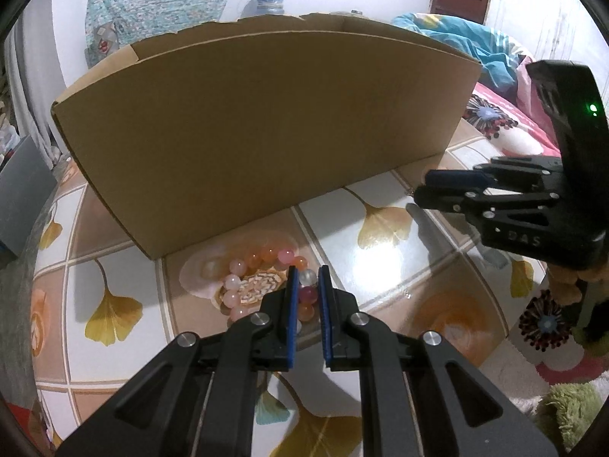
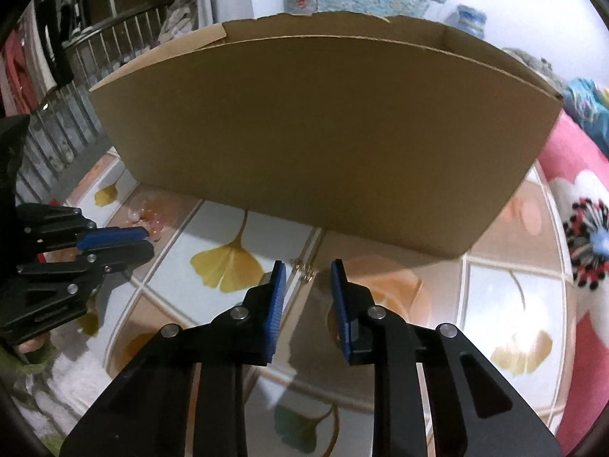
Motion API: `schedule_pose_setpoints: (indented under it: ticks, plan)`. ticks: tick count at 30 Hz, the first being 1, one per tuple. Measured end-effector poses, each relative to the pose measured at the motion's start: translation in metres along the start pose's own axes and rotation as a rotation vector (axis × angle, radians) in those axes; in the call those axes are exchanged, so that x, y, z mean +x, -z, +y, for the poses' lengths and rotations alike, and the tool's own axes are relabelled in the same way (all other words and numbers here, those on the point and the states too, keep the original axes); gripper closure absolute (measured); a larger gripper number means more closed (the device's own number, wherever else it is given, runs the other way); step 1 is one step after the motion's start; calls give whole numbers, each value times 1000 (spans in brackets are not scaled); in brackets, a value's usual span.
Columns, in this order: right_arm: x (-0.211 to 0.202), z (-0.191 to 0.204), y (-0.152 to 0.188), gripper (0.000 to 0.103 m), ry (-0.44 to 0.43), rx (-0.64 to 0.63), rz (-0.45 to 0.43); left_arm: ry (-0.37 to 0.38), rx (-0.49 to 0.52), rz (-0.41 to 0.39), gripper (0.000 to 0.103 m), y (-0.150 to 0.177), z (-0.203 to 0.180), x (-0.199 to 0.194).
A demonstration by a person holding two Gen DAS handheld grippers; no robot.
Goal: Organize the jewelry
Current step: 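Lower the left gripper onto the pink bead bracelet and close it, then carry the pink bead bracelet into the box with the left gripper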
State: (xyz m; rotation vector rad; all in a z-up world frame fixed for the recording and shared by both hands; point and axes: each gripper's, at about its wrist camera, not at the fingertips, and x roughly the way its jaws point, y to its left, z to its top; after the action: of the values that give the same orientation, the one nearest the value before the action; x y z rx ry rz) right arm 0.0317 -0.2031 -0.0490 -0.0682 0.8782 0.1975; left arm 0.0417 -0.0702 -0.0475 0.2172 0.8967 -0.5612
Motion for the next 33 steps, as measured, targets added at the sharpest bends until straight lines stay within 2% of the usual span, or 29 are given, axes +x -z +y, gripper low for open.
schedule_pose_setpoints:
  ticks: [3,5,6,8,12,18,27,33]
  plan:
    - [2,5,-3,89,13,-57,4,0,0,-1,93,-1,-1,1]
    - [3,8,-4,100,8,-86,12,1,-1,-1,93,-1,0,1]
    - [2,10,-4,102,13,-98,14,2,-2,-2,93,-1,0,1]
    - [1,11,-6,103,12,-107,22,4,-4,-6,93,-2,0,1]
    - [-9,-9,-8,103,-78,32,15,16,-13,-8,93,-2,2,1]
    - [-38,-24,-9,103,-143,153,-31,37,-44,-36,94,1,6,-11]
    - [-79,-26,-20,103,-179,183,-129,87,-95,-122,94,-1,9,-50]
    - [-107,-19,-36,103,-179,153,-209,185,-106,-218,94,-11,5,-92]
